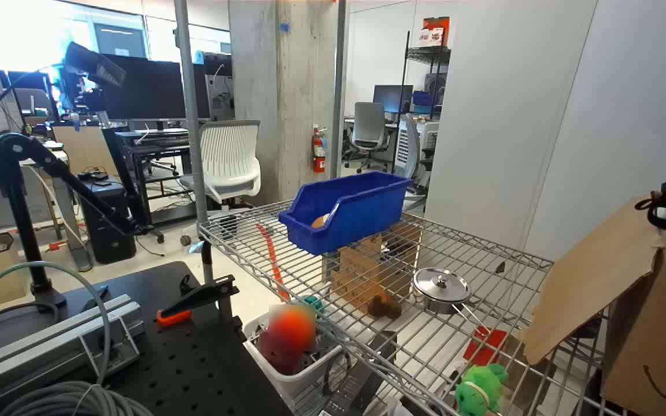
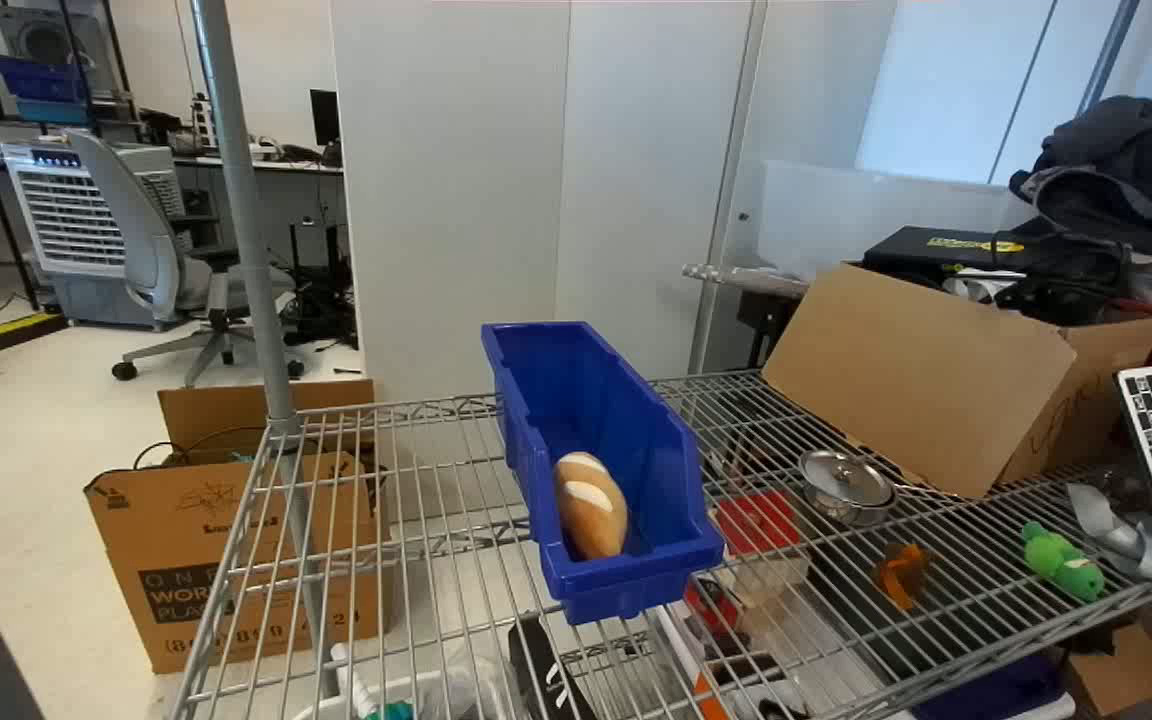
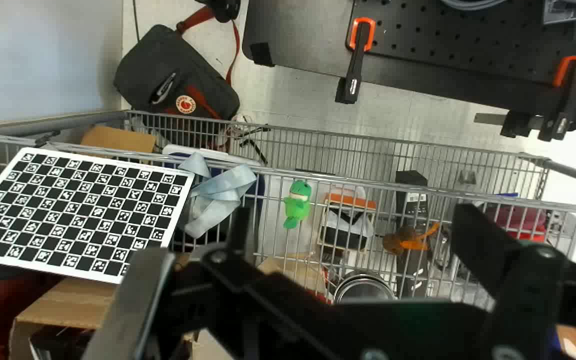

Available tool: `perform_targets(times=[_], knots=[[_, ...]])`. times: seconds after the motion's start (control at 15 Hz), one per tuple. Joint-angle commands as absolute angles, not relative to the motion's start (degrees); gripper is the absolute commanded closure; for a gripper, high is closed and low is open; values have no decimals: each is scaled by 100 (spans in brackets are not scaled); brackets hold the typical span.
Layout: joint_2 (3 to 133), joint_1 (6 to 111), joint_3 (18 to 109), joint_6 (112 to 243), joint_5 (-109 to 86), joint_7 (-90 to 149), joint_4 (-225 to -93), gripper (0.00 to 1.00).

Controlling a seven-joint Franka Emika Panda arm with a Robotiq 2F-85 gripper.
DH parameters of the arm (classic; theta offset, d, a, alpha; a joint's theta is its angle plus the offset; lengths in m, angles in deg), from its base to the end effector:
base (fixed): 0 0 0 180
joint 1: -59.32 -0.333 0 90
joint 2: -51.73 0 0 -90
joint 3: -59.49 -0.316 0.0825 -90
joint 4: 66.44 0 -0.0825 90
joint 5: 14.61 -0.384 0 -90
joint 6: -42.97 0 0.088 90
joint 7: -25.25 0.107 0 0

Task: Move the green doll to the right of the blue box

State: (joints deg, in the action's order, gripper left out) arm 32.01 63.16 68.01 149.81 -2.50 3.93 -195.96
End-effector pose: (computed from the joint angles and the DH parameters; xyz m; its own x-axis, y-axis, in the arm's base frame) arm 0.4293 -0.1149 0.4935 0.9687 0.2236 -0.1079 0.2357 -0.9648 0.1168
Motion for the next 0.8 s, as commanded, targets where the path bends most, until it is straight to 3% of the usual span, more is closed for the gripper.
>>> perform_targets(times=[0.0,0.27,0.73], knots=[[3203,6321,6795,14969,-253,392,-19578,0],[3202,6321,6795,14969,-253,392,-19571,0],[5028,6287,6755,15072,-760,719,-18677,0]])
